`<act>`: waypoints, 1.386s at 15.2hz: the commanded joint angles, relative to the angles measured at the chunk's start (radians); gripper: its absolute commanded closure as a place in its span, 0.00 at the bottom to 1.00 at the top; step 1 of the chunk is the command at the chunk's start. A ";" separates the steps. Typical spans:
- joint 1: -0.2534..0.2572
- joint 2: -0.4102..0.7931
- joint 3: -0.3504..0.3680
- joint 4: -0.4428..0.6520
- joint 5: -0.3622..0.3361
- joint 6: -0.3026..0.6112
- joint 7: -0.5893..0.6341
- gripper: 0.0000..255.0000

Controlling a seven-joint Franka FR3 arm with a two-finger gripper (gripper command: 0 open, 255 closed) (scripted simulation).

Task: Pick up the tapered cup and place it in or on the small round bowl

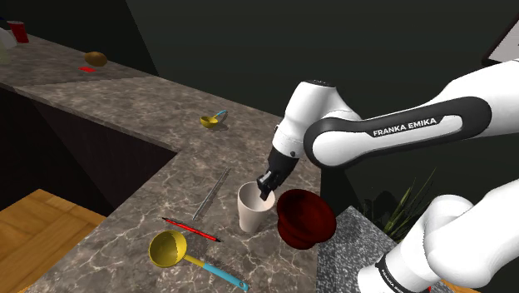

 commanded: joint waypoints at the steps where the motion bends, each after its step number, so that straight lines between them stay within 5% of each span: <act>1: -0.001 -0.014 -0.004 0.016 -0.002 -0.030 0.002 1.00; 21: -0.009 -0.114 -0.038 0.205 -0.024 -0.318 0.029 1.00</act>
